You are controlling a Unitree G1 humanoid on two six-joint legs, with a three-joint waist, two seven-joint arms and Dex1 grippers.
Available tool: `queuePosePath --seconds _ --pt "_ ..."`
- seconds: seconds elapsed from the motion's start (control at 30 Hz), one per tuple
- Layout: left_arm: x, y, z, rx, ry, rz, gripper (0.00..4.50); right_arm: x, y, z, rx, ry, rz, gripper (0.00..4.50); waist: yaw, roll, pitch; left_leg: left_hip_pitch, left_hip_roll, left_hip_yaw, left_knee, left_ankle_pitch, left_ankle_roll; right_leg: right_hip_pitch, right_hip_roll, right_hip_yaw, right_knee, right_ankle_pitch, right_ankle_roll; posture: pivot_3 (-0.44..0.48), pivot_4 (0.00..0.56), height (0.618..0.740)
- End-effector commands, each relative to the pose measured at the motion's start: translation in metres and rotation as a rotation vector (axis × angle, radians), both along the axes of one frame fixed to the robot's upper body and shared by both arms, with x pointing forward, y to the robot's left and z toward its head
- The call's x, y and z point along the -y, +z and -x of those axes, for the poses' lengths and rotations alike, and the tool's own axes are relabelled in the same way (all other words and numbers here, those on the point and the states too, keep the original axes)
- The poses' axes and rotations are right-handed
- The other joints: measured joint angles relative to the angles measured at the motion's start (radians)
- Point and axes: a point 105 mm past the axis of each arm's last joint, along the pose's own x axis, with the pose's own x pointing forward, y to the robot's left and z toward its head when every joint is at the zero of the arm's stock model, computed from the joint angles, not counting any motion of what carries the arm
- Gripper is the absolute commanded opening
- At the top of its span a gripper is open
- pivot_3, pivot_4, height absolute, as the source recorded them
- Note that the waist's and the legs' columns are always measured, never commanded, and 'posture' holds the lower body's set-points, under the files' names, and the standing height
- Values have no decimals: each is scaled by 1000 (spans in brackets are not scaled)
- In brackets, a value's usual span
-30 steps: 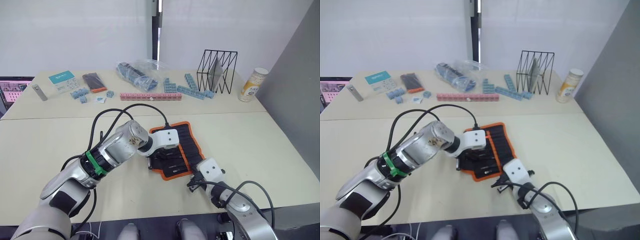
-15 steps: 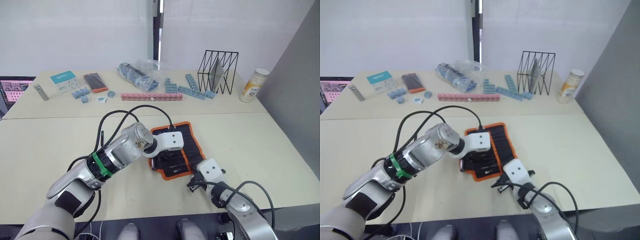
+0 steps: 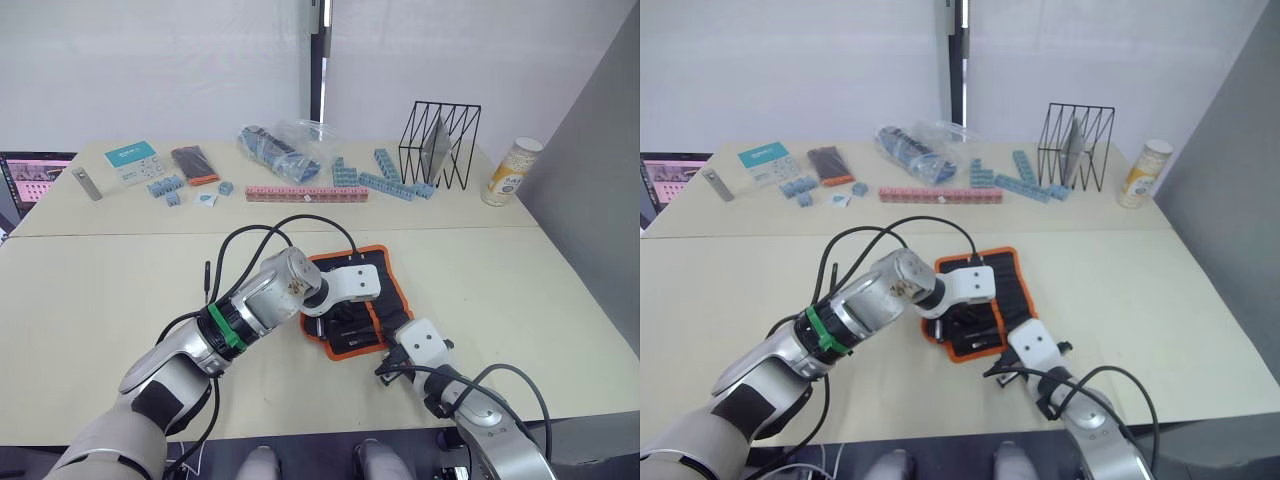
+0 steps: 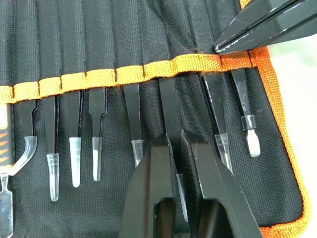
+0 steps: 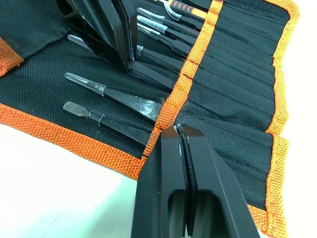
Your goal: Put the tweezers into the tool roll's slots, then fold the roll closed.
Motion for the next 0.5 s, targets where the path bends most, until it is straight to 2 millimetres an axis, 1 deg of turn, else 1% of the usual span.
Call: queuePosePath --seconds 0.03,0.17,0.33,0.4,0.5 --pt "29 8 11 19 -118 54 30 -1 -44 20 -209 3 27 0 2 0 0 0 0 0 0 0 0 0 0 0 0 0 0 0 150 737" --pt "44 2 10 40 -150 59 30 -1 -45 25 -216 2 30 0 13 0 0 0 0 0 0 0 0 1 0 0 -1 0 0 0 150 737" --pt "58 1 6 53 -164 73 30 -1 -45 28 -221 1 32 0 22 1 -1 0 0 0 0 0 0 1 0 0 -2 -1 1 0 150 737" --pt "59 -2 4 59 -164 70 30 -2 -45 28 -220 0 31 0 23 1 -1 -1 -1 0 0 0 0 1 0 0 -2 -1 1 0 150 737" --pt "54 -7 4 53 -161 60 30 -2 -45 27 -217 -1 30 0 24 1 -1 1 -1 -1 0 0 0 5 0 0 -3 -1 1 0 150 737"
